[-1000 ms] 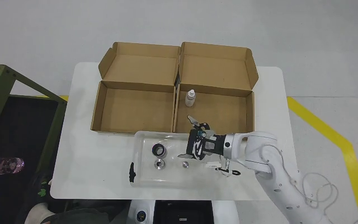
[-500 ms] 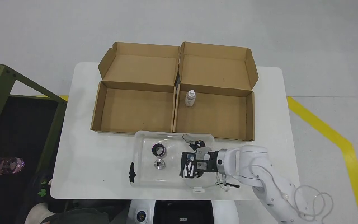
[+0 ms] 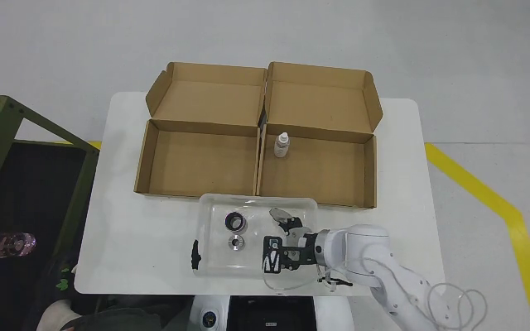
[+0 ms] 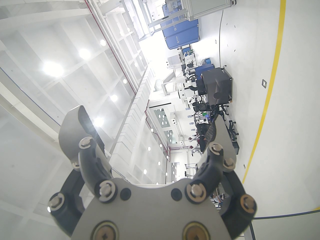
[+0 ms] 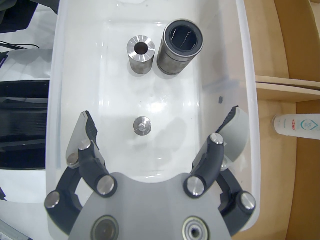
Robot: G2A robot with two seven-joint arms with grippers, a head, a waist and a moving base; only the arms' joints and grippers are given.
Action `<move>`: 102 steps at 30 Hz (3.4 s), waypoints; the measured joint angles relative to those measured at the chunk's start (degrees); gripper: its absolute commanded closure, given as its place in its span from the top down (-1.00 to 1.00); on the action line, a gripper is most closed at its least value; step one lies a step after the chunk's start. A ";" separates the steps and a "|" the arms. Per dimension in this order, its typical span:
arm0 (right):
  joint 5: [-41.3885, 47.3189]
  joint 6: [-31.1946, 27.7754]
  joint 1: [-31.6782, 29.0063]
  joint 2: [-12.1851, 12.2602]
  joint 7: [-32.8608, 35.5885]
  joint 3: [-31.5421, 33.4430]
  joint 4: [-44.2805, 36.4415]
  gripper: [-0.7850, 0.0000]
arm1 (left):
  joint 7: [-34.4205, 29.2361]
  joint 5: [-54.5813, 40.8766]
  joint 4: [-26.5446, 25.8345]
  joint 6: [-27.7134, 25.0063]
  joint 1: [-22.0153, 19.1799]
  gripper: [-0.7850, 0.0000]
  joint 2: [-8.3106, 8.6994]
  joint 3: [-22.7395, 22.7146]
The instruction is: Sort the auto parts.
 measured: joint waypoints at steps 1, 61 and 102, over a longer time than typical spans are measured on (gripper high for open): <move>-0.31 0.17 0.05 0.01 0.42 -0.24 0.03 1.00 | 0.00 0.00 0.00 0.00 0.00 1.00 0.00 0.00; 5.11 -3.03 1.87 1.46 -15.75 3.14 1.22 -1.00 | 0.00 0.00 0.00 0.00 0.00 1.00 0.00 0.00; 11.42 3.91 9.03 2.04 -20.46 10.61 7.13 -1.00 | 0.00 0.00 0.00 0.00 0.00 1.00 0.00 0.00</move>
